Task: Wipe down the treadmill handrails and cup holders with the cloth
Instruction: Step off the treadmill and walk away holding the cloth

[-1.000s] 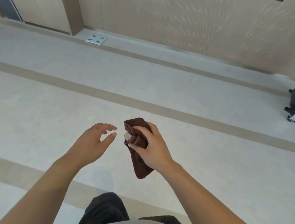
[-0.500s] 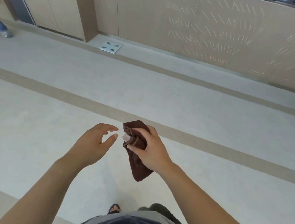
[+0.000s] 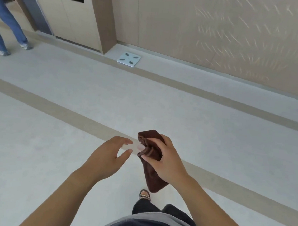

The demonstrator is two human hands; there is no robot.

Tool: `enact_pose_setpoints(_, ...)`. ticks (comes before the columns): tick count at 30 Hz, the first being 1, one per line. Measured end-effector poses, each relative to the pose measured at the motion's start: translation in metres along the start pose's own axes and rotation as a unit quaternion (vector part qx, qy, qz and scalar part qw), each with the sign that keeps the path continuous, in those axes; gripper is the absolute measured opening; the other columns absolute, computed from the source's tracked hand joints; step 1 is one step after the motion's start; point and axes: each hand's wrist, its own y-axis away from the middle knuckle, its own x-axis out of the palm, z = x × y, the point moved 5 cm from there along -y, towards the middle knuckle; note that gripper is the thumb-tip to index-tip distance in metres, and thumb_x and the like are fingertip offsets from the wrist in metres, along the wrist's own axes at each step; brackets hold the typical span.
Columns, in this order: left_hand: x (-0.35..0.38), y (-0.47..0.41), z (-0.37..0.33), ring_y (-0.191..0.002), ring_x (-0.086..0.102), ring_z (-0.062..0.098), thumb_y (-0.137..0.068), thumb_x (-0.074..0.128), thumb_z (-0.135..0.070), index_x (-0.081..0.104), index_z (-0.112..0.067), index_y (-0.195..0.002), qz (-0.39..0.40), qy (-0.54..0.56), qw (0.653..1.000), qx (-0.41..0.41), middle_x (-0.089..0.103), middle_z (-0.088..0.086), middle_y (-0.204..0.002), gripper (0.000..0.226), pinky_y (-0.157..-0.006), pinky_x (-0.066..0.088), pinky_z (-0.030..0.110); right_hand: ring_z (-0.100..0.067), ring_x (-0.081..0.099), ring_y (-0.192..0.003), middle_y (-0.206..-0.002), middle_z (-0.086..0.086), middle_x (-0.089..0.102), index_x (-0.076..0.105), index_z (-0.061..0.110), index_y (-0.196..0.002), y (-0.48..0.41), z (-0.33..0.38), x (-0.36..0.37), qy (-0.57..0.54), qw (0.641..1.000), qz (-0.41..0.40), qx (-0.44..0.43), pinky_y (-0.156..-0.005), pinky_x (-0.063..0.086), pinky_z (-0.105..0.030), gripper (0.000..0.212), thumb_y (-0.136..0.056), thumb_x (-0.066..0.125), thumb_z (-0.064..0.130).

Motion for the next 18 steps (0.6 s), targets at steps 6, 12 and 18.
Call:
enact_pose_setpoints(6,-0.067,-0.113,0.057,-0.100,0.048,0.000,-0.091,0.047,-0.036,0.053,-0.029,-0.119,-0.050,0.001,0.996,-0.072,0.051,-0.019,-0.114,0.029,-0.081,0.036,0.016,-0.011,0.047,-0.119,-0.134,0.010,0.040,0.051,0.034,-0.124,-0.167,0.021,0.019,0.005,0.996,0.078,-0.038,-0.104,0.037,-0.025,0.049,-0.079,0.070,0.039)
enact_pose_setpoints(12,-0.116,-0.216,0.137,-0.103,0.051,0.002,-0.091,0.047,-0.034,0.053,-0.032,-0.118,-0.075,0.037,0.989,-0.124,0.053,-0.018,-0.115,0.027,-0.077,0.037,0.013,-0.004,0.047,-0.115,-0.130,0.014,0.042,0.051,0.037,-0.123,-0.318,0.038,0.052,0.006,0.990,0.127,-0.054,-0.098,0.032,-0.012,0.050,-0.077,0.072,0.041)
enact_pose_setpoints(18,-0.188,-0.365,0.218,-0.107,0.051,0.003,-0.092,0.044,-0.039,0.051,-0.033,-0.121,-0.046,0.008,0.995,-0.090,0.055,-0.015,-0.122,0.030,-0.086,0.041,0.021,-0.001,0.046,-0.115,-0.130,0.016,0.041,0.051,0.039,-0.123,-0.484,0.061,0.077,0.009,0.994,0.105,-0.034,-0.094,0.030,-0.008,0.052,-0.076,0.072,0.043)
